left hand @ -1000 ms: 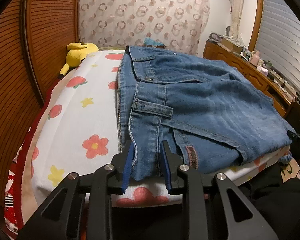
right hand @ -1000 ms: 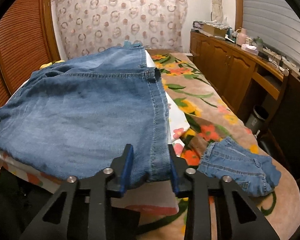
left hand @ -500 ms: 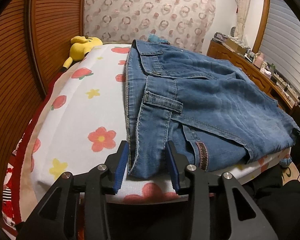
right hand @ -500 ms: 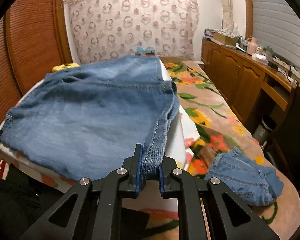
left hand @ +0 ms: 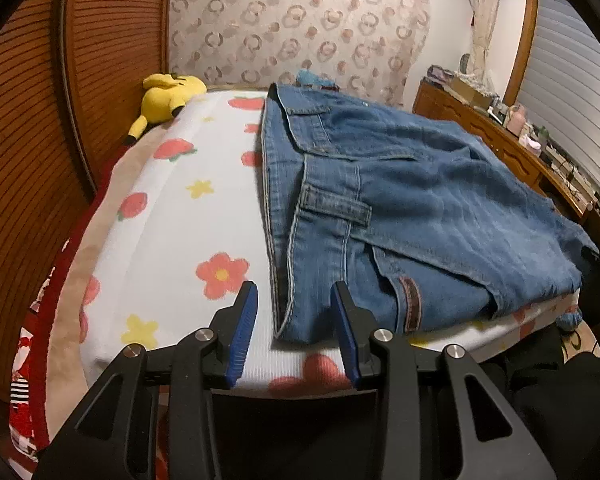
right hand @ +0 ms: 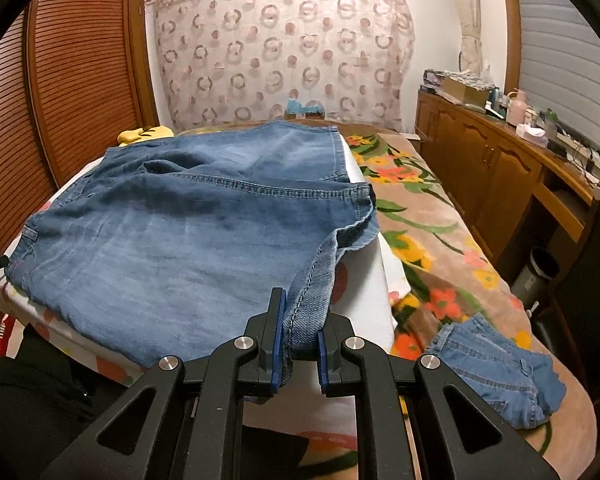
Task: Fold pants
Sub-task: 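Close the left gripper on the waistband edge while the right gripper closes on the leg edge, then lift the gripped jeans edge upward with both grippers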
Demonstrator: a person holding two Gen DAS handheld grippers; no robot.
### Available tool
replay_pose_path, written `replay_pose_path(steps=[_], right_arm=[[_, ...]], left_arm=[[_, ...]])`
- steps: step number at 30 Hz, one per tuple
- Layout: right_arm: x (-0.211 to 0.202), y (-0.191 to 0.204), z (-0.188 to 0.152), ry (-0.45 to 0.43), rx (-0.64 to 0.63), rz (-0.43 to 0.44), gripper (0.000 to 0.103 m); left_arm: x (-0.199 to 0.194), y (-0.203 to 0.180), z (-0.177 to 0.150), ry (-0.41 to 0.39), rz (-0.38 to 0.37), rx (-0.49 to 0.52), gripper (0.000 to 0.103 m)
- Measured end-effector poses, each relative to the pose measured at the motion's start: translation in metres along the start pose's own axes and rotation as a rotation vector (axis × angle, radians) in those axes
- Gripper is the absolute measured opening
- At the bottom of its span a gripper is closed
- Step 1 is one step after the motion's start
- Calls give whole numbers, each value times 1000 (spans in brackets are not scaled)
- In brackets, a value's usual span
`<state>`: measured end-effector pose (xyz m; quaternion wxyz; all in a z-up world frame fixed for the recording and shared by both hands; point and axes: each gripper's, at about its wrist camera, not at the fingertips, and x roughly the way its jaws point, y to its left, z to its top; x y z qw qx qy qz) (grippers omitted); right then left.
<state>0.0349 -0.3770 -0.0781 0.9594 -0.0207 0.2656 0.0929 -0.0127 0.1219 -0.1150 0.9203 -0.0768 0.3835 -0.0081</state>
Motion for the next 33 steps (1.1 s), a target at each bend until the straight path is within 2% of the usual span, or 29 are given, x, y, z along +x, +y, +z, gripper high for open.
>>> replay_pose_path(steps=[6, 10, 20, 23, 24, 26, 28, 29, 33], right_arm=[[2, 0, 5, 9, -6, 18, 13], [0, -4, 9, 10, 9, 24, 13], [-5, -1, 18, -19, 2, 13, 13], [-7, 0, 20, -37, 1, 10, 13], [-7, 1, 18, -40, -3, 9, 13], [-5, 2, 15, -39, -2, 11, 13], [-2, 4, 12, -34, 3, 15, 13], [0, 6, 11, -30, 7, 18, 13], [3, 8, 8, -23, 11, 27, 13]], left_arm=[[5, -4, -4, 9, -28, 8, 25], [-1, -10, -2, 0, -27, 36, 7], [-22, -17, 15, -74, -14, 59, 0], [-24, -14, 17, -64, -12, 60, 1], [-23, -13, 17, -55, -5, 59, 1], [-19, -9, 16, -44, 13, 42, 11], [-13, -5, 14, -21, 16, 26, 36], [-10, -4, 13, -11, 14, 27, 42], [2, -1, 7, 20, -14, 16, 44]])
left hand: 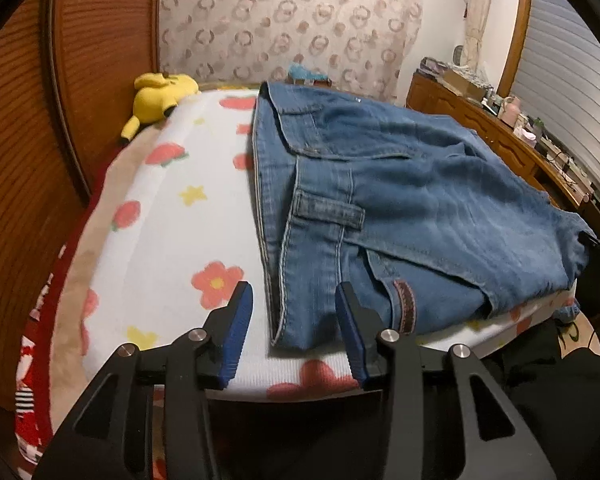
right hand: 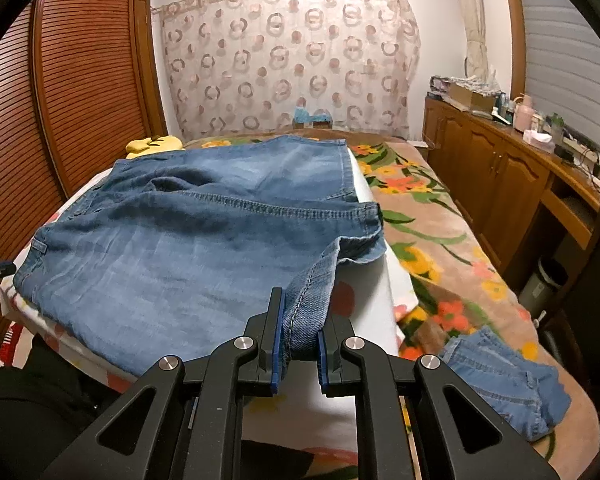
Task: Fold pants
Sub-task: 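Lift the gripped jeans edge upward with both grippers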
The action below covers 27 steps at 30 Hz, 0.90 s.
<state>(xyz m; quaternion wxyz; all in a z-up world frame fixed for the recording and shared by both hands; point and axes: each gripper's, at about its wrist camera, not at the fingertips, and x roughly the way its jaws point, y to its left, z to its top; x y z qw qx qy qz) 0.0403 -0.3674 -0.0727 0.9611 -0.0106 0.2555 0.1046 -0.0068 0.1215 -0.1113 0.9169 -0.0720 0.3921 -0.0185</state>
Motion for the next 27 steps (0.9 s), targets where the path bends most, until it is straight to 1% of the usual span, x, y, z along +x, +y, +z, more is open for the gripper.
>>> replay_pose_path(steps=[2, 4, 5, 7, 8, 12, 16, 20, 27], right_arm=[[1, 0, 0, 4, 1, 4, 13], [1, -3, 3, 6, 0, 6, 13], [1, -3, 4, 6, -2, 6, 13], [1, -5, 6, 4, -4, 7, 13], [1, -6, 6, 3, -4, 8, 13], [1, -7, 7, -2, -8, 7, 13], [-3, -6, 10, -16, -16, -2, 13], [-9, -9, 16, -45, -19, -11, 13], [-18, -9, 34, -111, -43, -28, 13]], left_arm=[[4, 2, -4, 8, -19, -11, 39], [9, 5, -7, 31, -25, -28, 25], [10, 6, -8, 31, -26, -31, 21], [8, 5, -8, 18, -15, -21, 8], [6, 5, -8, 14, -17, -22, 6], [-3, 0, -4, -12, -10, -4, 4], [-24, -6, 9, -75, -15, 7, 4], [-40, -14, 22, -123, -17, 35, 4], [-53, -22, 47, -187, -5, 80, 4]])
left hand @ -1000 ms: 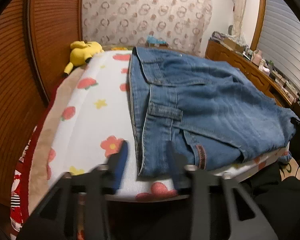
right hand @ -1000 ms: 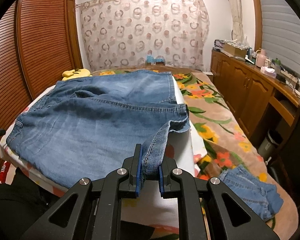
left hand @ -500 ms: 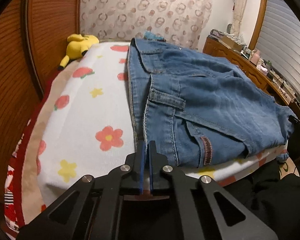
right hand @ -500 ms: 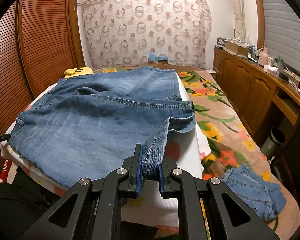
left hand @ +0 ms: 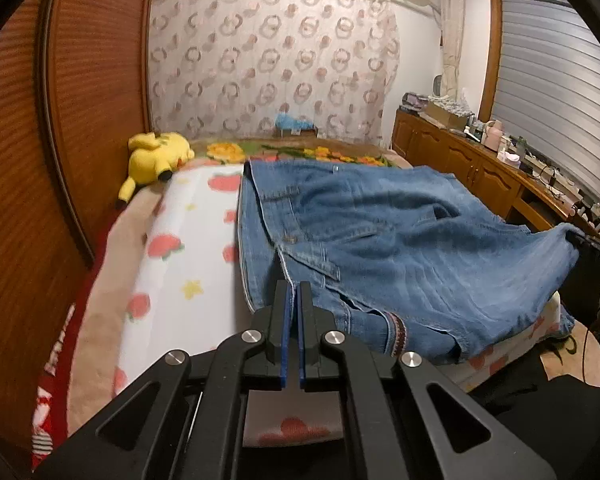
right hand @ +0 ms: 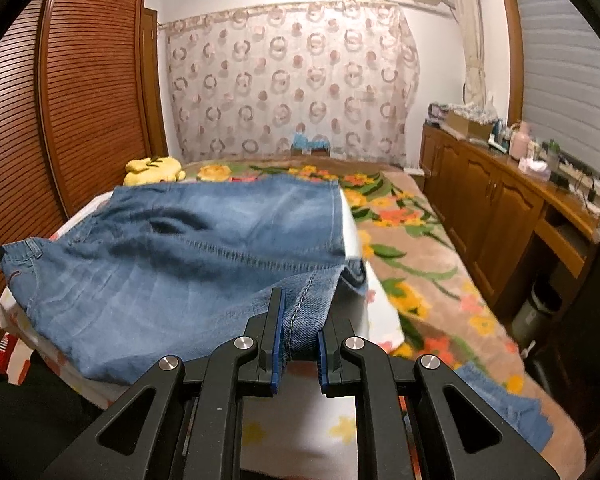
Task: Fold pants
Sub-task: 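Lift the gripped jeans edge upward with both grippers, then carry the held edge over and lay it onto the other half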
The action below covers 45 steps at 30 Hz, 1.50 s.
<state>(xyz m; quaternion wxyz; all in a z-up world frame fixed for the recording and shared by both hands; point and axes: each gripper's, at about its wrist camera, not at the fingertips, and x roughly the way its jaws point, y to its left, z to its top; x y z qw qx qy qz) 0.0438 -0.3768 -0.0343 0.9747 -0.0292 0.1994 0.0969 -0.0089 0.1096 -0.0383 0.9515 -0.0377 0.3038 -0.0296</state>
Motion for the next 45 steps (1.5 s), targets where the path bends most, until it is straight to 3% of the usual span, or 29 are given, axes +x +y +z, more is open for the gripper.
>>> replay_pose_path(steps=[9, 25, 38, 45], right_arm=[[-18, 1, 15, -86, -27, -23, 13], [-36, 13, 3, -189, -89, -50, 12], [36, 7, -2, -108, -81, -61, 12], [72, 4, 16, -48, -94, -69, 12]], left_arm=[[-16, 1, 26, -80, 20, 7, 4], [-55, -14, 69, -209, -1, 56, 4], [15, 1, 86, -130, 38, 37, 4], [48, 7, 93, -79, 49, 28, 4]])
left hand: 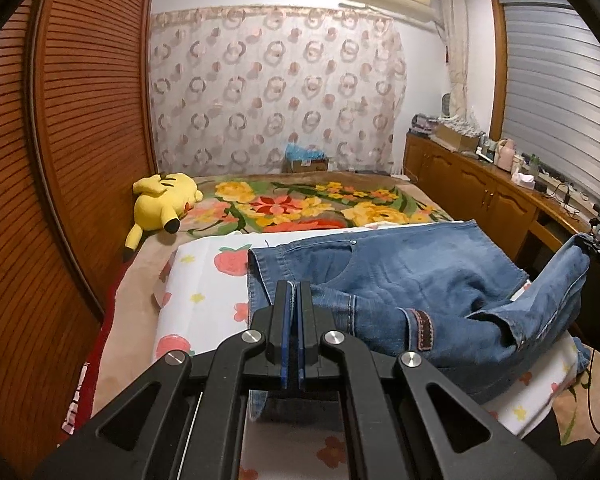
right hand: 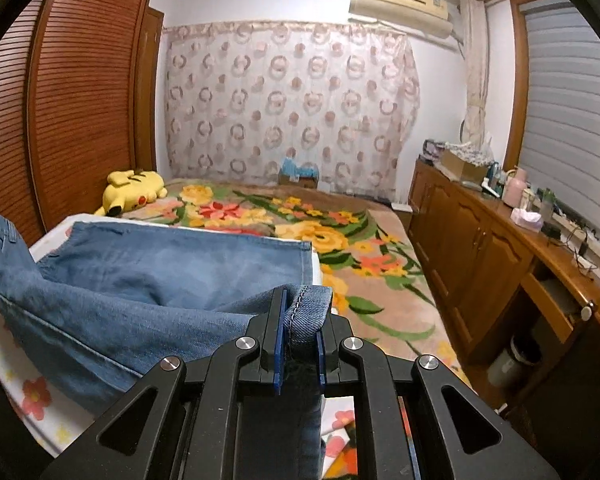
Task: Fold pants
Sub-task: 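Carry the held edge over and lay it onto the other half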
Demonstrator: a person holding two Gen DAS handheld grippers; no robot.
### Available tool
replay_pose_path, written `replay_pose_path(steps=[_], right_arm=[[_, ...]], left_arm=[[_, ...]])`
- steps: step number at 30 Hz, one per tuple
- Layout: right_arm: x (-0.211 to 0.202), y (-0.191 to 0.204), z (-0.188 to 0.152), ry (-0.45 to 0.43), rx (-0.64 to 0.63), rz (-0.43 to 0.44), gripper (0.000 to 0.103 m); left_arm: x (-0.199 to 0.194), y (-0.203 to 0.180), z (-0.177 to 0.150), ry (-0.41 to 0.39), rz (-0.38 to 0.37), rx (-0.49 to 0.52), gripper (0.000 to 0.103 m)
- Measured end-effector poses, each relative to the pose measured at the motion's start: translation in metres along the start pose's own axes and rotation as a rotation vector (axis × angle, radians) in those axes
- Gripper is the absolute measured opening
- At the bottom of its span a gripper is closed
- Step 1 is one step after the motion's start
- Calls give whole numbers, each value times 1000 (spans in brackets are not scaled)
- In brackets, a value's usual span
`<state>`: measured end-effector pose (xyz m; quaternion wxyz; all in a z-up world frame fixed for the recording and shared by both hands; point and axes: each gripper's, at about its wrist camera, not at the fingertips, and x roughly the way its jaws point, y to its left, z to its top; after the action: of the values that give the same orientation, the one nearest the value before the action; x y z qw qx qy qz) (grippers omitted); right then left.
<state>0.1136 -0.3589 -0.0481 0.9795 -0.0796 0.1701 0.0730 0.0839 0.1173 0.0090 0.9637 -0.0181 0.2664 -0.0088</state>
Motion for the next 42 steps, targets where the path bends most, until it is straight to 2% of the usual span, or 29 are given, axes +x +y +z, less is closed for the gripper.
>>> replay_pose_path(steps=[11, 14, 30, 34, 42], right_arm=[[26, -15, 40, 14, 4, 5, 12], [36, -17, 49, 6, 3, 2, 12], [87, -18, 63, 2, 15, 3, 12], [105, -18, 63, 15, 5, 1, 12], [145, -10, 66, 74, -2, 7, 12]], left_arm=[[24, -1, 21, 20, 0, 5, 4], [35, -2, 36, 14, 1, 8, 4], [96, 12, 85, 38, 10, 0, 4], [113, 15, 90, 52, 20, 4, 4], [168, 31, 80, 138, 34, -27, 4]])
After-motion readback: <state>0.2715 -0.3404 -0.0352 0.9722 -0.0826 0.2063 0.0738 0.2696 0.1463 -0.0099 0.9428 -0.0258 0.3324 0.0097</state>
